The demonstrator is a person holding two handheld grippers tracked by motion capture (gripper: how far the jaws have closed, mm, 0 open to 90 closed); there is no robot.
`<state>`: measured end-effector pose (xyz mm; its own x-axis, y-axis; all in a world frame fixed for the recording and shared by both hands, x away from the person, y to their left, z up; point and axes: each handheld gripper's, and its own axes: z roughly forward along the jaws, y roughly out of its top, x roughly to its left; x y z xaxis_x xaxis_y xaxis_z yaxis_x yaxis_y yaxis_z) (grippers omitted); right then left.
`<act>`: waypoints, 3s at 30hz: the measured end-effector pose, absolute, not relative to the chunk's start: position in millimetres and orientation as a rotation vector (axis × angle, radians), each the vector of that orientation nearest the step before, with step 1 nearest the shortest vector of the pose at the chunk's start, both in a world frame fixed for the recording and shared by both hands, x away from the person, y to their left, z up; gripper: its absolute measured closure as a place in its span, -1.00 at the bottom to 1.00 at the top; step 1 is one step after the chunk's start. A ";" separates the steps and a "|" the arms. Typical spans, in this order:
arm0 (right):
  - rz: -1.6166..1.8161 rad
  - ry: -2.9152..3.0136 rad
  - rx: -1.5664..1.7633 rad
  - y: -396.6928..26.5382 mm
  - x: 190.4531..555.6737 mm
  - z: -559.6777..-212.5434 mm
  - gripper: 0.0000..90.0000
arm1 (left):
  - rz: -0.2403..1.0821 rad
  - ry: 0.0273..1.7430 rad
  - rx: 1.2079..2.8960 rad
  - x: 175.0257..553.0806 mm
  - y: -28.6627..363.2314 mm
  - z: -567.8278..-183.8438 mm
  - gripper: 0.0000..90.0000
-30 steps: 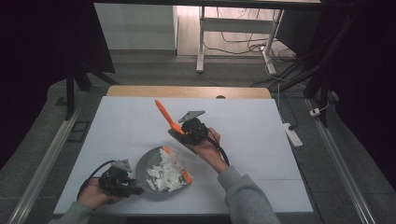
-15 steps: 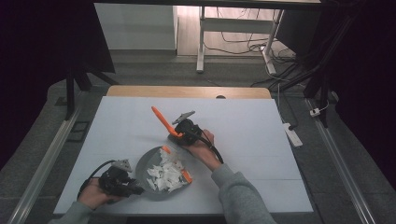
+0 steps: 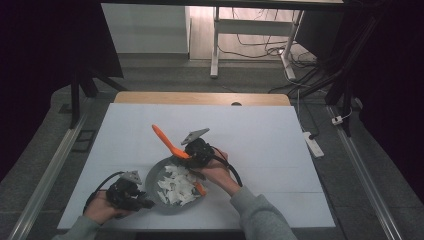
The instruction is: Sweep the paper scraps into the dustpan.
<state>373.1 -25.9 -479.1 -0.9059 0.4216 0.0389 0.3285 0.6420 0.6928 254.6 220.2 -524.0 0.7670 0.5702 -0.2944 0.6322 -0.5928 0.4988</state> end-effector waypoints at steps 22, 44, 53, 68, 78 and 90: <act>1.205 2.506 0.881 -93.3 367.2 -466.0 0.56 | -0.137 0.899 2.364 254.0 219.4 -524.0 0.35; 1.120 2.490 1.013 -90.4 360.4 -489.5 0.56 | -0.137 0.899 2.362 253.4 219.2 -523.8 0.35; 1.120 2.530 0.975 -67.5 346.2 -492.8 0.56 | -0.132 0.899 2.363 253.0 218.4 -523.3 0.35; 1.295 2.599 0.985 -25.4 332.2 -488.8 0.56 | -0.132 0.898 2.361 253.3 219.0 -523.4 0.35; 1.389 2.494 0.940 -43.3 334.0 -468.1 0.56 | -0.137 0.898 2.361 253.2 219.3 -523.6 0.35; 1.393 2.433 0.989 -80.1 341.4 -463.2 0.56 | -0.137 0.902 2.359 252.9 218.7 -524.3 0.35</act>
